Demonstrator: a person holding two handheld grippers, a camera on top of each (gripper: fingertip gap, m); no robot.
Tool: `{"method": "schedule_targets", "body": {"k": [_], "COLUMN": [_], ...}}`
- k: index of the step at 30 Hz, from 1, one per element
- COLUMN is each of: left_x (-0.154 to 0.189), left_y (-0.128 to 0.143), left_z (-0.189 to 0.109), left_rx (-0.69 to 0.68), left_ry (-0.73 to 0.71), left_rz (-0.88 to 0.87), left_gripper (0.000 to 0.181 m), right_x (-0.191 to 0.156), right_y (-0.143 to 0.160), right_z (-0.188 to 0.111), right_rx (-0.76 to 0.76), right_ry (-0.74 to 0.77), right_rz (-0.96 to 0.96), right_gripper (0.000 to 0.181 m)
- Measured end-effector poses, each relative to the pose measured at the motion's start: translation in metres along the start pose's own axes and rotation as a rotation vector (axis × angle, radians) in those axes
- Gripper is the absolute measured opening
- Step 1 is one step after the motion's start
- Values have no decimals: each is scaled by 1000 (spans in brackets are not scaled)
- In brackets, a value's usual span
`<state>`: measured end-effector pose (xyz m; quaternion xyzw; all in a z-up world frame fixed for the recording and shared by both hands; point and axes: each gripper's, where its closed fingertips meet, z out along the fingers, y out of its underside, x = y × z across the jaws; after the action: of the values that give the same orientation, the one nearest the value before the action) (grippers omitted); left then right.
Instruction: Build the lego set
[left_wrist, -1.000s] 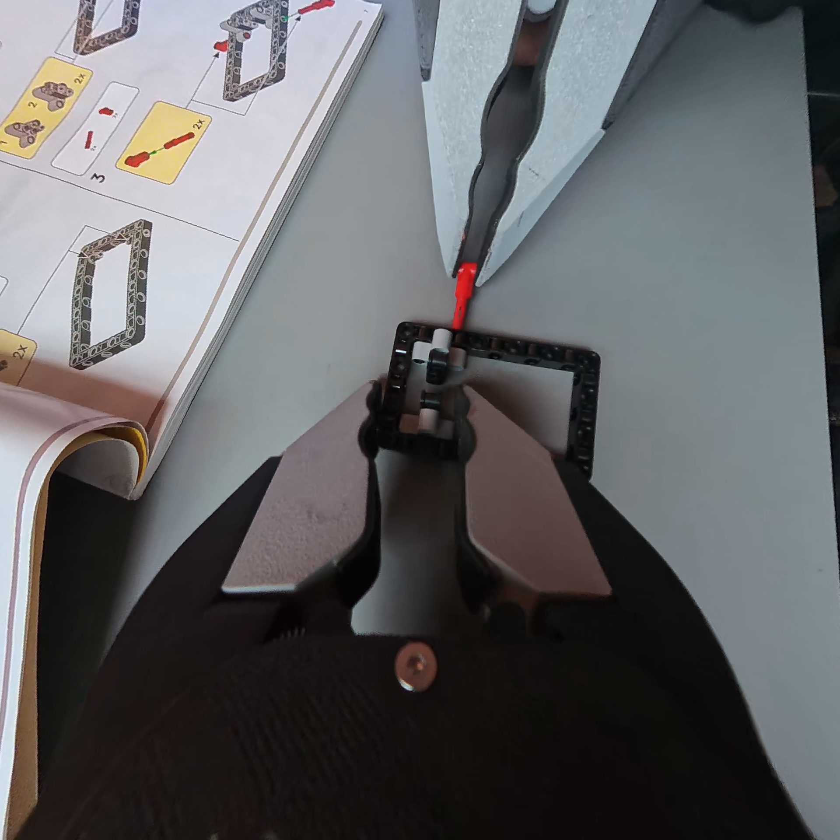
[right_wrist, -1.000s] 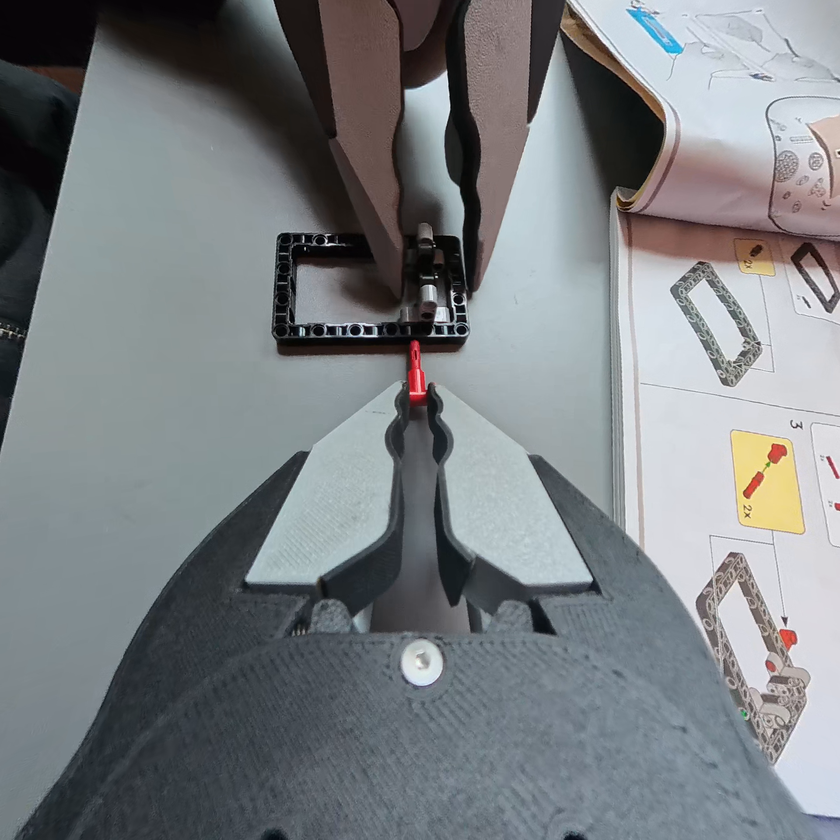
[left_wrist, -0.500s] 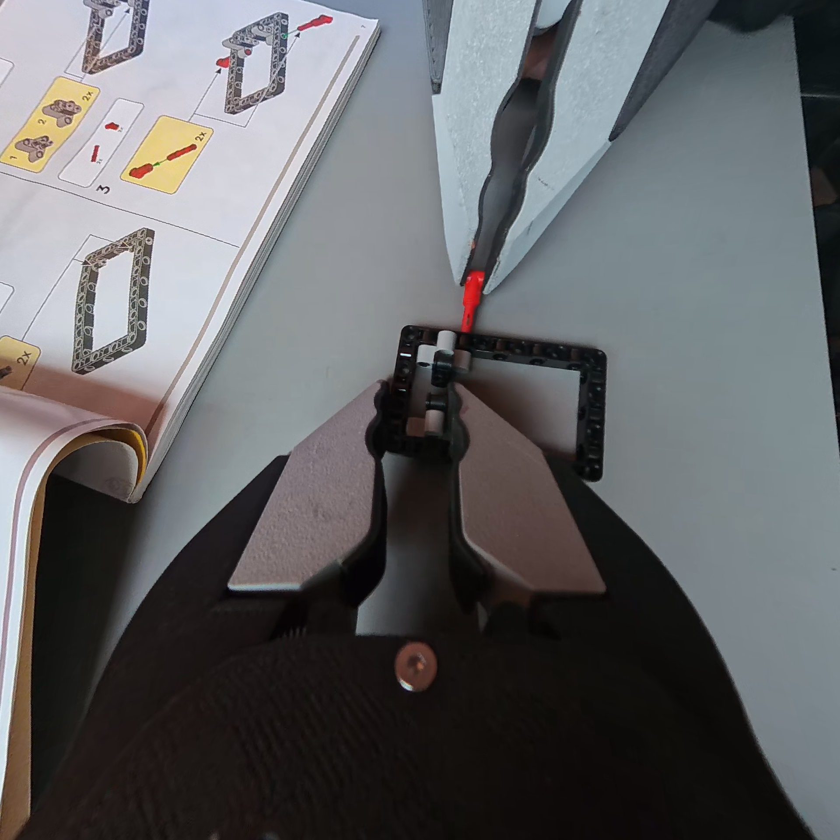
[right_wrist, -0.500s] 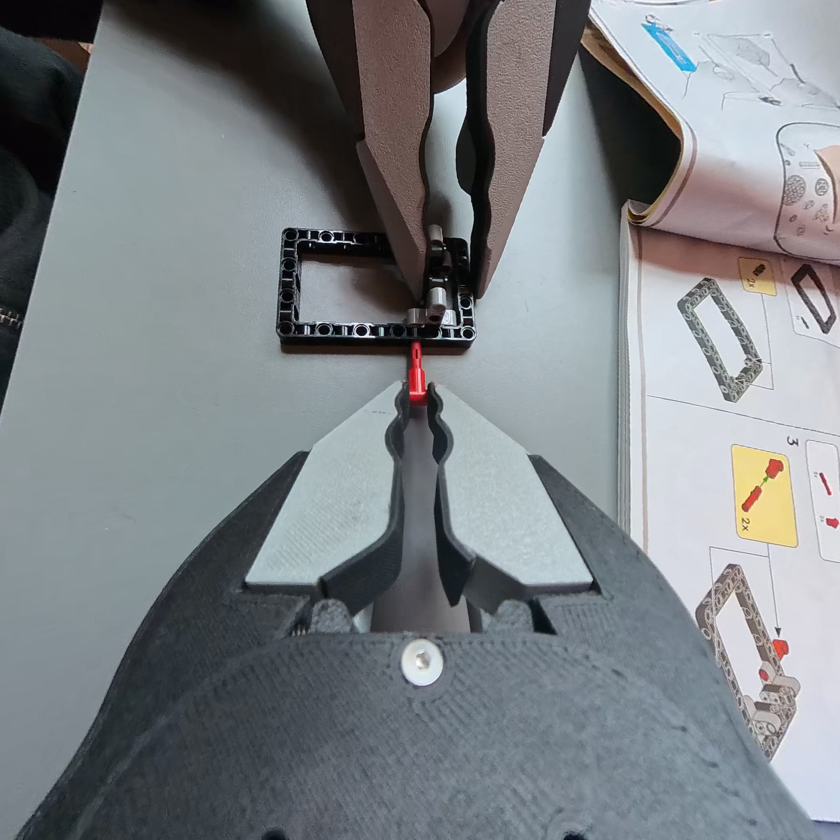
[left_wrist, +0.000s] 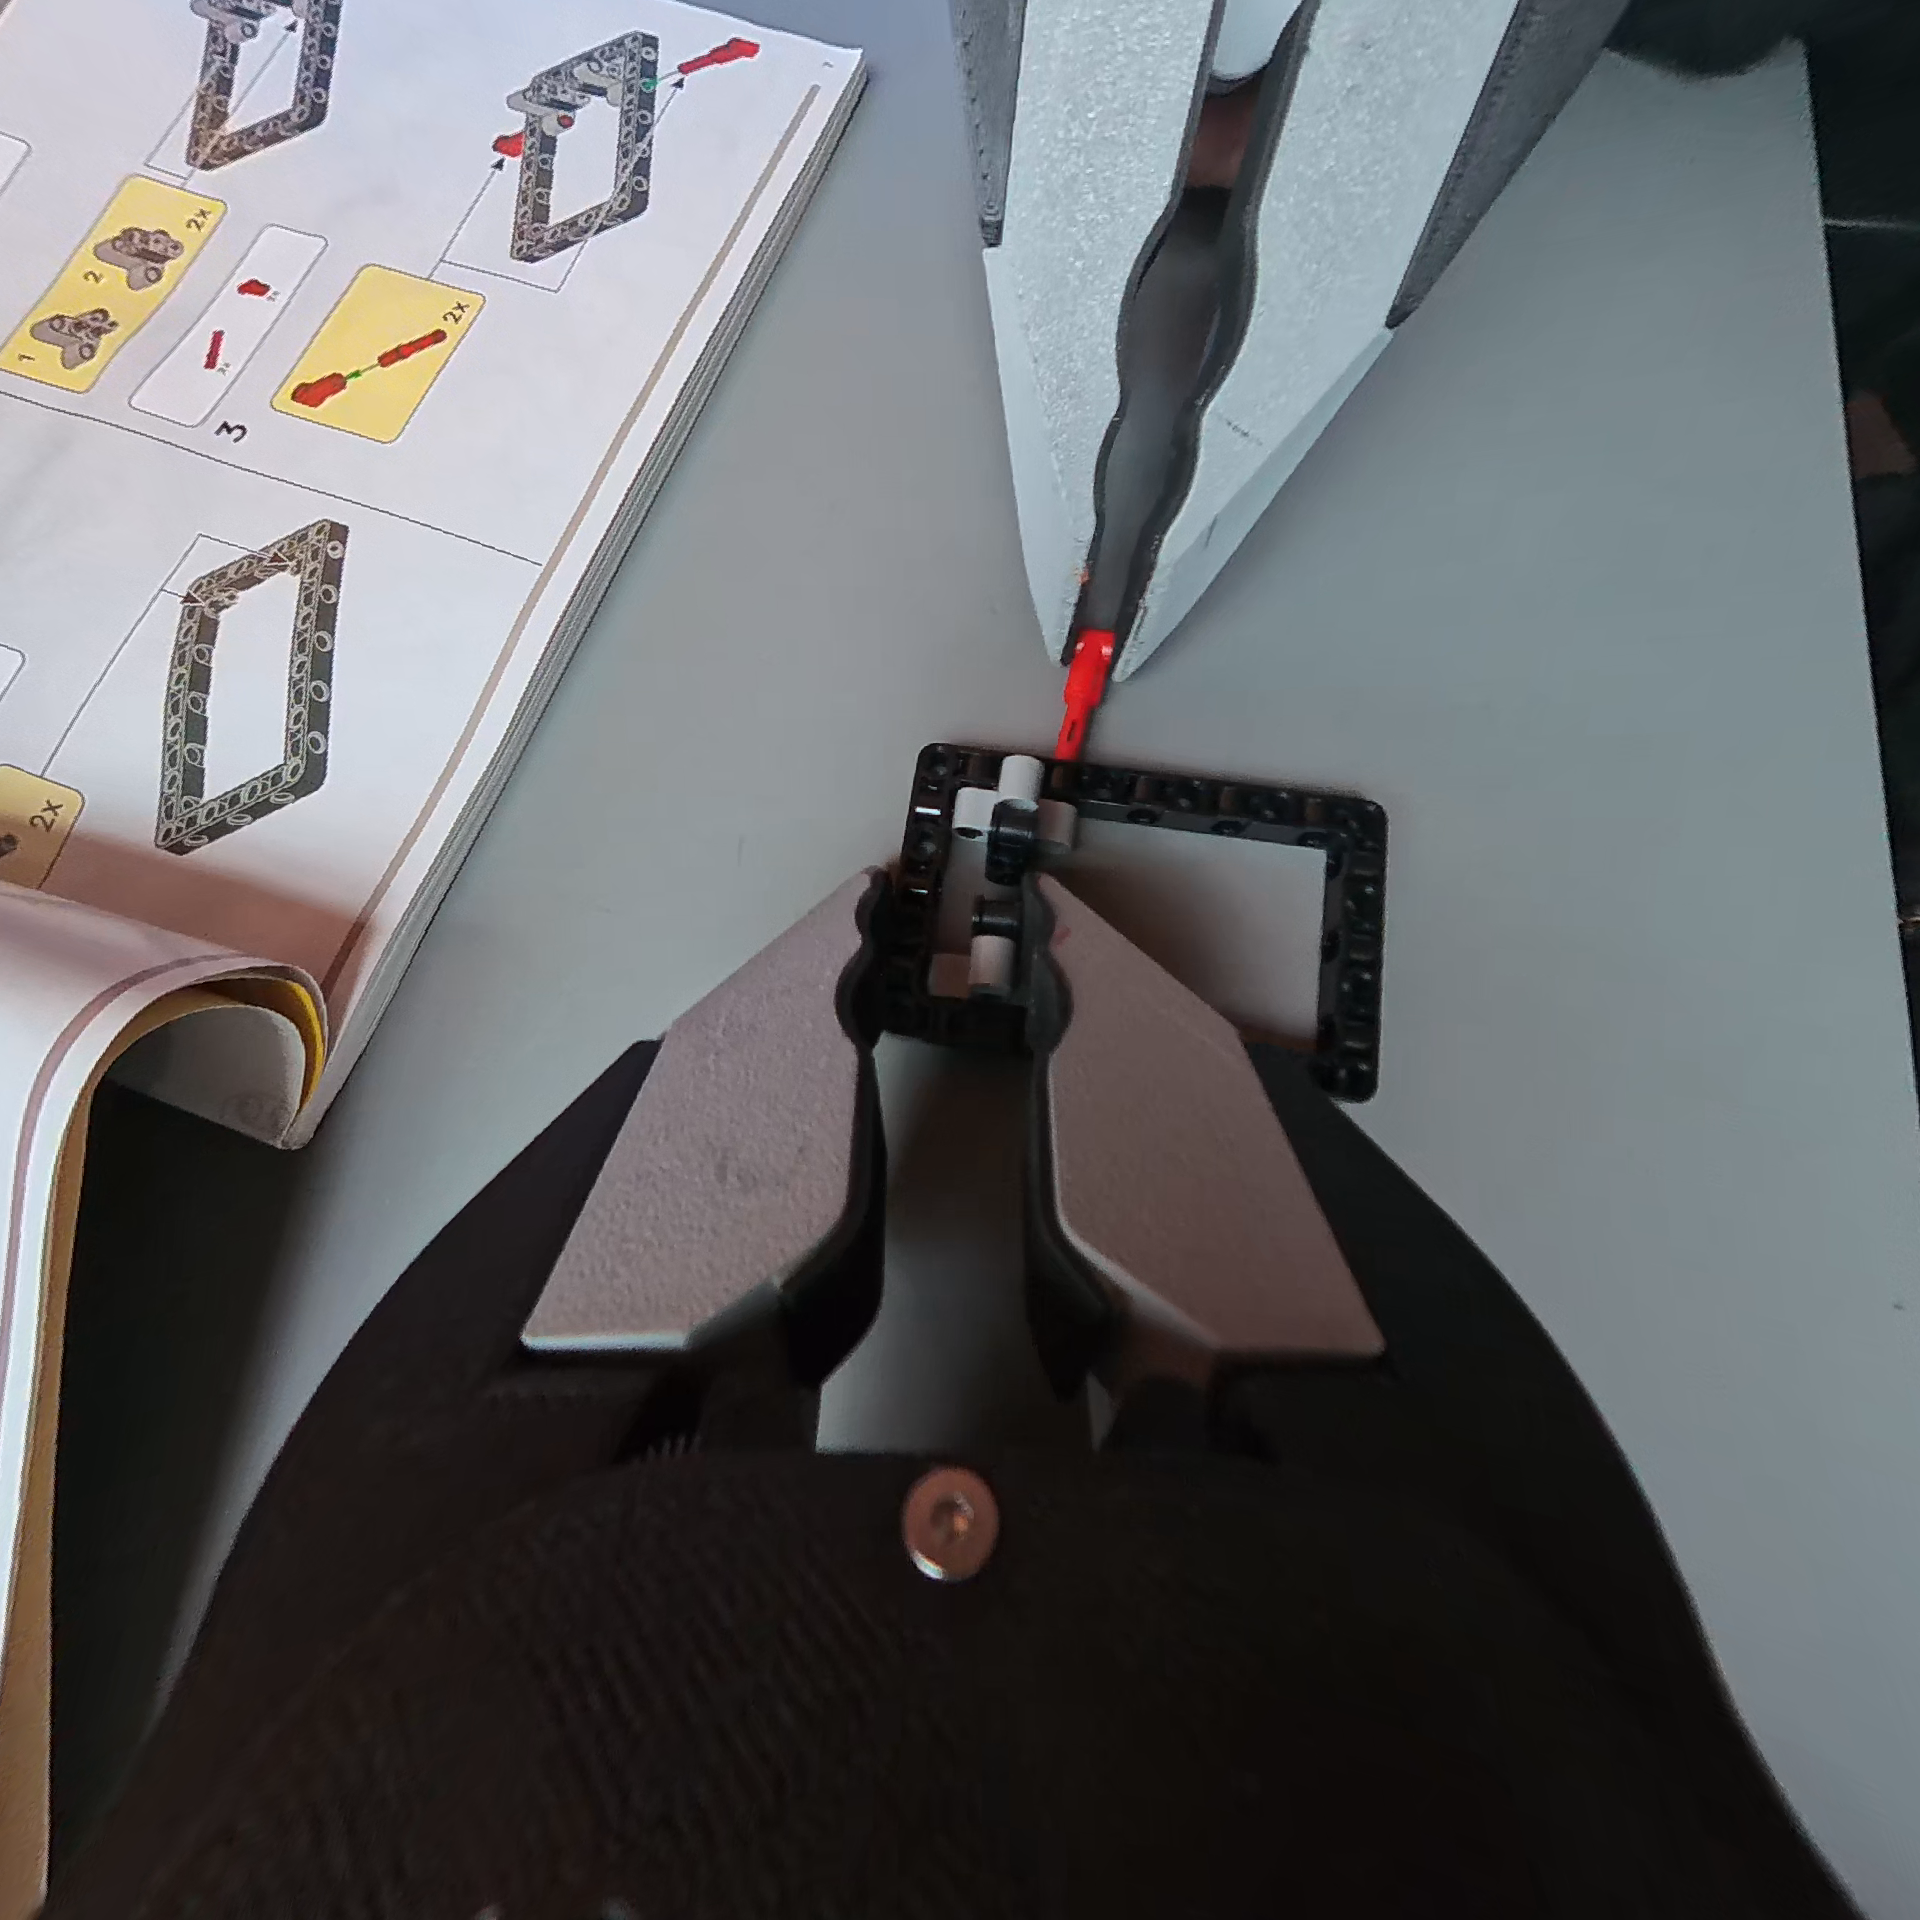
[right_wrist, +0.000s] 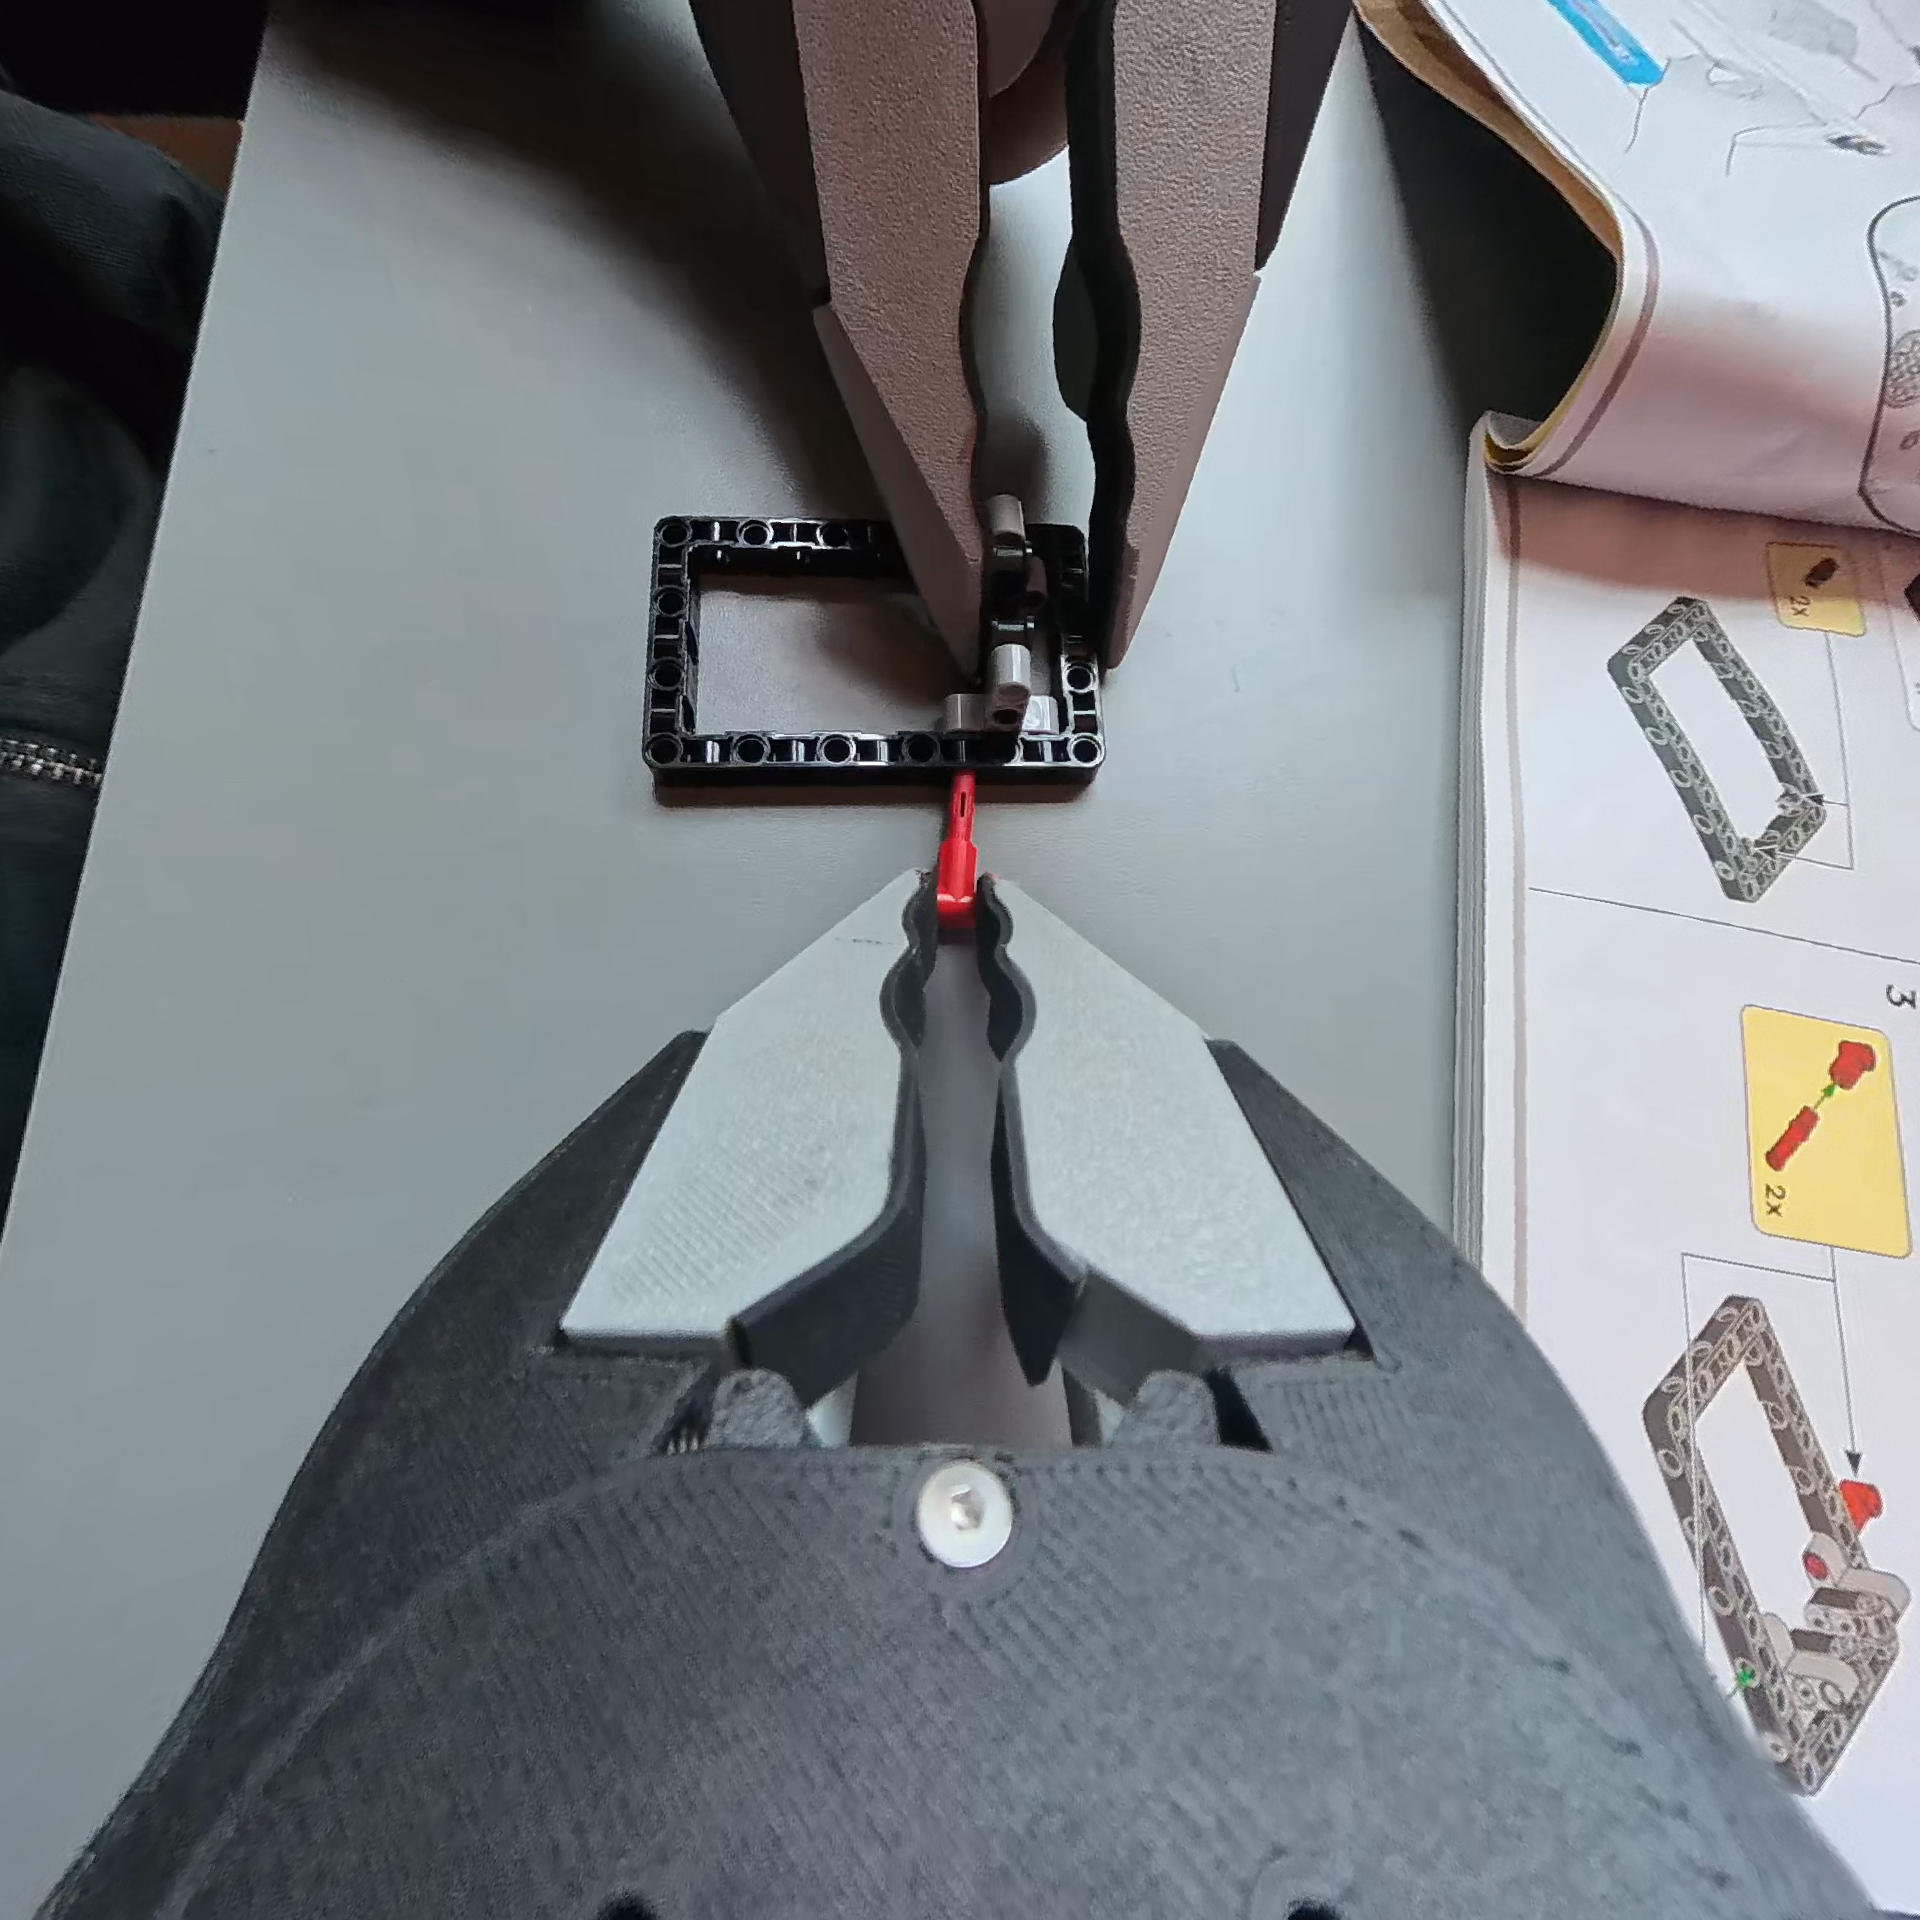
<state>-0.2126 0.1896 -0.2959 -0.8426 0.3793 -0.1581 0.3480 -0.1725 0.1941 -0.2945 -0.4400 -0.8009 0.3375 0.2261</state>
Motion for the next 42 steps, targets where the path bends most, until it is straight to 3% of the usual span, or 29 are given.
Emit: {"method": "schedule_targets", "body": {"k": [7, 27, 42], "left_x": [1, 0, 1], "left_y": [0, -1, -2], "left_z": [0, 1, 2], "left_rx": [2, 3, 1], "left_ry": [12, -1, -3], "left_rz": [-5, 5, -32], "left_gripper": [22, 22, 21], "right_x": [-2, 2, 1], "right_y": [1, 2, 2], "right_z": [0, -1, -2], "right_rx": [-6, -11, -1], "right_ry": [22, 21, 11], "right_rz": [-100, -35, -122], "right_gripper": [4, 4, 3]}}
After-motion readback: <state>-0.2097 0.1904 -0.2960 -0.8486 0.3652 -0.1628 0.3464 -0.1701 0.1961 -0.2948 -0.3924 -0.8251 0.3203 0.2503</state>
